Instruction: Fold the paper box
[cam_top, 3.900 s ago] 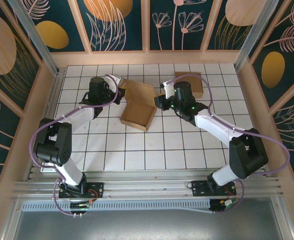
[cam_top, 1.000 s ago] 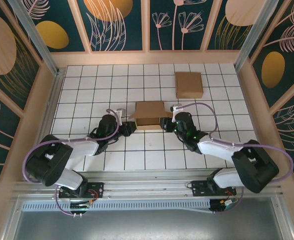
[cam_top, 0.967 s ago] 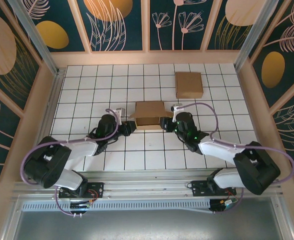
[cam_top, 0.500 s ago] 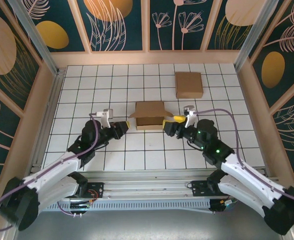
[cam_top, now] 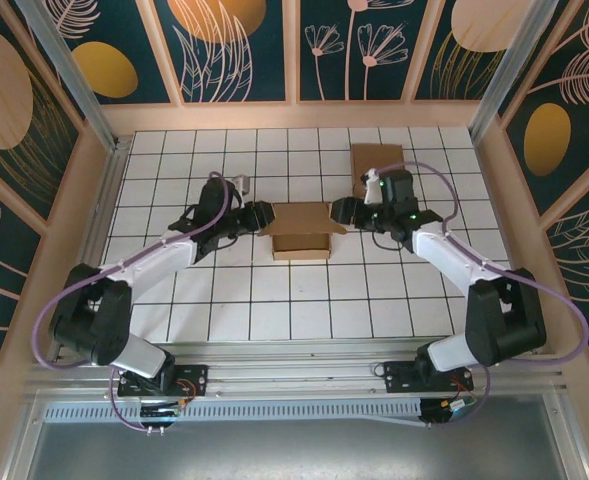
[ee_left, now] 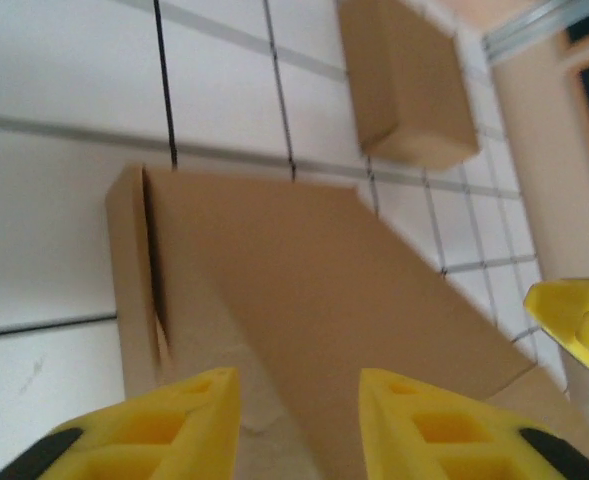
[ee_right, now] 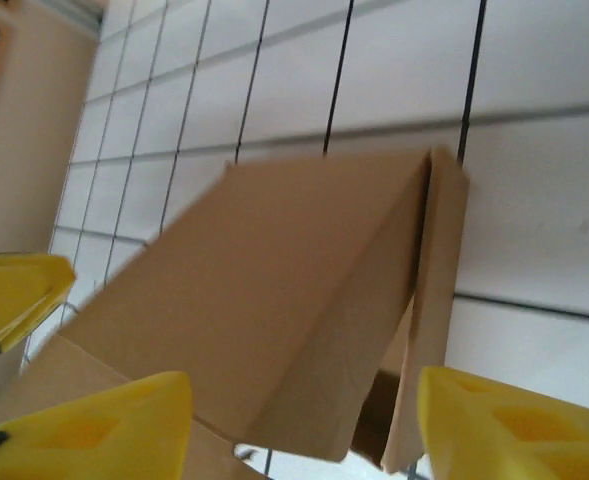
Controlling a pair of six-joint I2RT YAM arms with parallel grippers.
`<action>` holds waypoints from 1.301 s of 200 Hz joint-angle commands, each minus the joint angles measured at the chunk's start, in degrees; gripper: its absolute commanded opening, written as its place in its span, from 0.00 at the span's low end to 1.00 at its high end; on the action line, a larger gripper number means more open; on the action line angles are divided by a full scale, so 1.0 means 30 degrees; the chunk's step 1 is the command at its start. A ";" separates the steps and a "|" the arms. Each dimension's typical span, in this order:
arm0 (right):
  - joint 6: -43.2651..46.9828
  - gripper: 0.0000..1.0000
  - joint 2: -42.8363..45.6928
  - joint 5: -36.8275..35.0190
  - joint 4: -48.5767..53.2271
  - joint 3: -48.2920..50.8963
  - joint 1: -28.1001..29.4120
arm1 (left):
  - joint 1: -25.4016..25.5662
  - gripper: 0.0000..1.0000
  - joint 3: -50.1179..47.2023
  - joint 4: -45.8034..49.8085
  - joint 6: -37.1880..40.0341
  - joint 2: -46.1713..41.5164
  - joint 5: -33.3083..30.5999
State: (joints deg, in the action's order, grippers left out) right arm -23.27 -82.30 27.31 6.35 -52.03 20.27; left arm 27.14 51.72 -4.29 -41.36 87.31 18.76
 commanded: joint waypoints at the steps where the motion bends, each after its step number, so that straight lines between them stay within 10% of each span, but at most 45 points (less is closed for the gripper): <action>1: -0.0370 0.50 0.0283 0.1021 -0.1435 0.1216 0.0554 | 0.0009 0.27 -0.1163 -0.0826 0.0441 0.0205 0.2121; 82: 0.0373 0.37 -0.0289 -0.3141 -0.2710 0.4497 0.1893 | 0.0037 0.18 -0.5346 -0.4179 -0.0444 0.1937 0.2192; 174: 0.0585 0.71 -0.2319 -0.3519 -0.2662 0.0765 0.1974 | 0.0021 0.60 -0.2981 -0.0636 0.0607 -0.0694 -0.4063; 201: 0.0286 0.65 -0.4305 -0.2748 -0.2919 0.0178 0.1980 | 0.0035 0.61 -0.2767 -0.3076 -0.0371 0.1132 -0.0078; 260: -0.1325 0.32 -0.5249 -0.1386 -0.6033 0.2692 0.1411 | 0.0015 0.67 -0.2870 -0.4844 -0.0779 0.2764 0.0824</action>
State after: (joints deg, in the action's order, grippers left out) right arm -24.53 -97.41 20.67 -7.81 -48.16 25.87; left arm 27.11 42.76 -13.72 -42.33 94.24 17.63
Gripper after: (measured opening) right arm 0.337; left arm 0.647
